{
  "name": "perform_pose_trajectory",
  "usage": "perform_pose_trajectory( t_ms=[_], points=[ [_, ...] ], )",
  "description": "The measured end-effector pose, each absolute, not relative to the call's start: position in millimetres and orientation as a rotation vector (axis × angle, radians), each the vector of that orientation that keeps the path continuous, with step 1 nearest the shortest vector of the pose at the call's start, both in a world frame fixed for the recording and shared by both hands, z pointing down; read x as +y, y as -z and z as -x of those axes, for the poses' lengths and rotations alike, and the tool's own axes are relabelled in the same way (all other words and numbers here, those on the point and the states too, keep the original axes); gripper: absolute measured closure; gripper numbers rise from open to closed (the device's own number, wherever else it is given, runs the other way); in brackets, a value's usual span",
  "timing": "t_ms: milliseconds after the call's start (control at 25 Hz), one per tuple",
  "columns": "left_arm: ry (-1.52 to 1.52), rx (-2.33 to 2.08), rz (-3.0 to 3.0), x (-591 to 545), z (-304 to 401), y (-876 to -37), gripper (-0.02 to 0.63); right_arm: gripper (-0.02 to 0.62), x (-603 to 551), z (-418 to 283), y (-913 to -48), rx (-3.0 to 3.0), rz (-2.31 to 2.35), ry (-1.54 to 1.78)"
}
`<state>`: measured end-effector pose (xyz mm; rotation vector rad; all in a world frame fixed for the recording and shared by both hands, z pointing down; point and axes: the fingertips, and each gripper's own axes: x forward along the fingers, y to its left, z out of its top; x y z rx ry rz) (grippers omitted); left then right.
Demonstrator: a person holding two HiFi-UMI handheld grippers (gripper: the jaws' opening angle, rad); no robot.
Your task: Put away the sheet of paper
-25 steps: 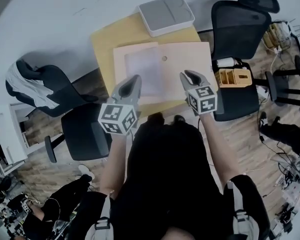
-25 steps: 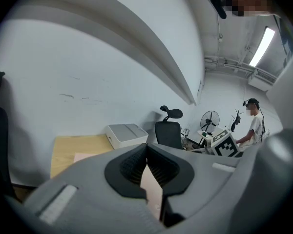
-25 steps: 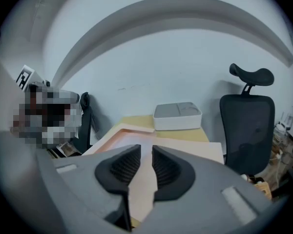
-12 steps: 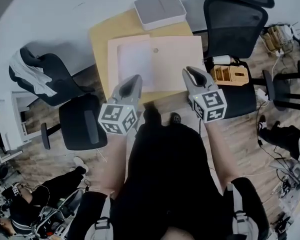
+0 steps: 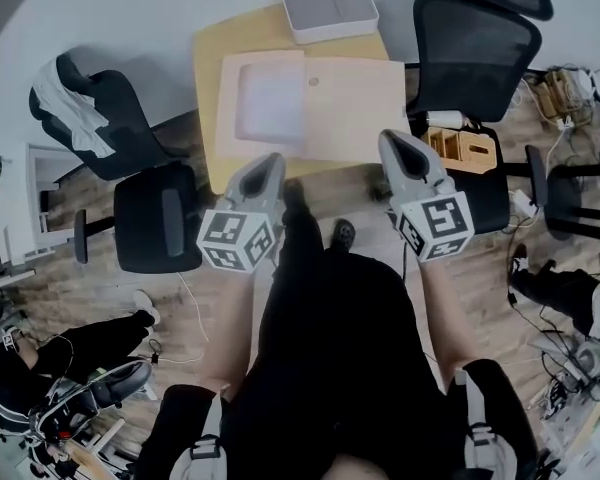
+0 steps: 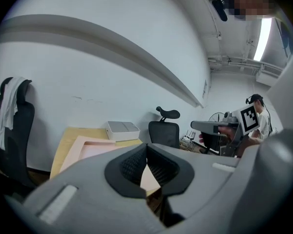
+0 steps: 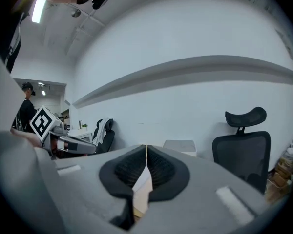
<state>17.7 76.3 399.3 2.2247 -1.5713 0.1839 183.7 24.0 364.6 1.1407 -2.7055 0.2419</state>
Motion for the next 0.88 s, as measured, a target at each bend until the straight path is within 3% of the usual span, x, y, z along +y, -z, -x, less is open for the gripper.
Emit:
perform_pose_trajectory(
  t_ms=[880],
  points=[
    [-0.176, -1.614, -2.220, 100, -20, -389, 0.597, 0.595, 52, -187, -335, -2.754, -1.111, -0.166]
  ],
)
